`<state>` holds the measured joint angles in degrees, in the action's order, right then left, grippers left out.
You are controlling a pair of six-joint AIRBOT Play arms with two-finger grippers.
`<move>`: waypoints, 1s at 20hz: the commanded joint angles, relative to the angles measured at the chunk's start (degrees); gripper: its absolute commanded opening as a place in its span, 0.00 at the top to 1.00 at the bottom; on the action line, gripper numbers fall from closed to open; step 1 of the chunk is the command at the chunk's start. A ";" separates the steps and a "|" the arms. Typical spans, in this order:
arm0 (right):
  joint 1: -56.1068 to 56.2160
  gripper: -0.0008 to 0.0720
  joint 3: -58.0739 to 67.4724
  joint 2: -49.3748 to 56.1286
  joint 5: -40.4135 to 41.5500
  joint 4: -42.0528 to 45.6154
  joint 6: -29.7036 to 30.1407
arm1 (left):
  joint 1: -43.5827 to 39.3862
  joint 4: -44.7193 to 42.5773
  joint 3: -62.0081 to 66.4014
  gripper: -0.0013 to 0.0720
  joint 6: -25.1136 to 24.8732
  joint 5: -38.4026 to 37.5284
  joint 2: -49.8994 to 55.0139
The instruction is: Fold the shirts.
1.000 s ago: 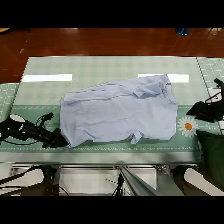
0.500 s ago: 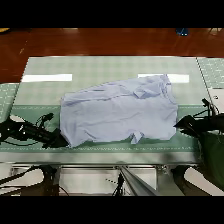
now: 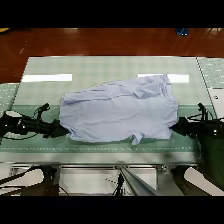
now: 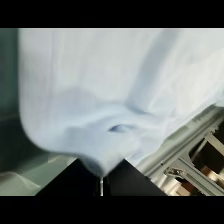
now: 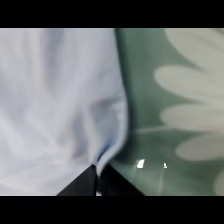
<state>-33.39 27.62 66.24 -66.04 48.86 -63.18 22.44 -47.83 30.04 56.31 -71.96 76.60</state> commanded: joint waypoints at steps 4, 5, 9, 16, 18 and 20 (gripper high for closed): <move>0.02 0.95 18.27 -3.32 -16.83 -31.32 9.33 | 0.04 12.76 20.85 0.96 0.52 -10.80 -10.21; 0.02 0.95 22.60 -4.81 -16.81 -38.60 9.38 | 0.04 16.61 25.90 0.96 1.36 -10.82 -13.00; 0.02 0.95 41.24 -8.90 -13.44 -54.86 8.72 | 0.07 24.13 51.36 0.96 4.35 -10.40 -21.49; 0.00 0.96 71.30 -17.42 -2.38 -41.51 -0.98 | 0.87 8.52 85.74 0.96 16.13 -4.28 -28.44; 0.00 0.96 77.42 -20.65 -0.83 -26.27 -6.69 | 0.87 1.18 88.19 0.96 19.89 -4.46 -31.65; 0.00 0.95 80.65 -24.17 -1.42 -10.64 -11.82 | 0.87 -7.50 88.08 0.96 23.45 -7.52 -35.36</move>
<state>-33.36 101.27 46.37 -69.82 17.34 -67.13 23.20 -42.46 114.06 73.25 -78.02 45.60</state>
